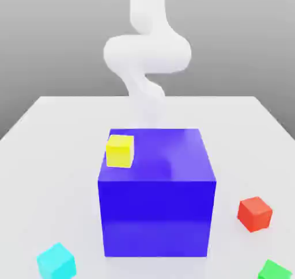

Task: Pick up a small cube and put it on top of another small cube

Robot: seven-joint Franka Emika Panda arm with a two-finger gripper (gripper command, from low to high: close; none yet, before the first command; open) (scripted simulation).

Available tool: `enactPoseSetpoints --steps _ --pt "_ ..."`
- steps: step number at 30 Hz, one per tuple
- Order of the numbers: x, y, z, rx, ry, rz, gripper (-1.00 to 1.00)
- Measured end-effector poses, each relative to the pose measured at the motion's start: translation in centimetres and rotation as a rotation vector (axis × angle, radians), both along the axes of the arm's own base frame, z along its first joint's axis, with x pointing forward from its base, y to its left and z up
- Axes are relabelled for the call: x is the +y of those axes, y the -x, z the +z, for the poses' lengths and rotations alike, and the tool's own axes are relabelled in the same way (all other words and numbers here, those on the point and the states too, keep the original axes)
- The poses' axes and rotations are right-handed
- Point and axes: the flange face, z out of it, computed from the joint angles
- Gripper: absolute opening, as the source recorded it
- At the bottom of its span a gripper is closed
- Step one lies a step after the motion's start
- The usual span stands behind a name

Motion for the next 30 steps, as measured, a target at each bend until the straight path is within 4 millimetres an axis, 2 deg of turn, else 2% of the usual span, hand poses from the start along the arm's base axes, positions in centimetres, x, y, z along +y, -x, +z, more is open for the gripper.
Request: enactPoseSetpoints --steps 2,5,8,11,16,17,20,23,28,29,30 --pt "2.4 -2.4 -4.0 0.066 0.01 0.022 0.0" --pt "6.0 -4.8 -10.2 0.158 0.026 0.057 0.0" --pt "9.5 -6.0 -16.4 0.249 0.043 0.095 0.0" --pt "12.8 -6.1 -22.8 0.339 0.06 0.135 0.0" --pt "17.9 -3.8 -33.2 0.49 0.089 0.205 0.0" --pt "17.9 -3.8 -33.2 0.49 0.089 0.205 0.0" --pt "22.1 0.6 -40.6 0.604 0.118 0.289 0.0" --pt "23.2 3.6 -45.9 0.692 0.126 0.31 0.0" --pt "23.4 4.3 -51.8 0.712 0.125 0.312 0.0" --pt "23.4 4.4 -52.8 0.713 0.126 0.313 -1.0" --pt "23.4 4.4 -52.8 0.713 0.126 0.313 -1.0"
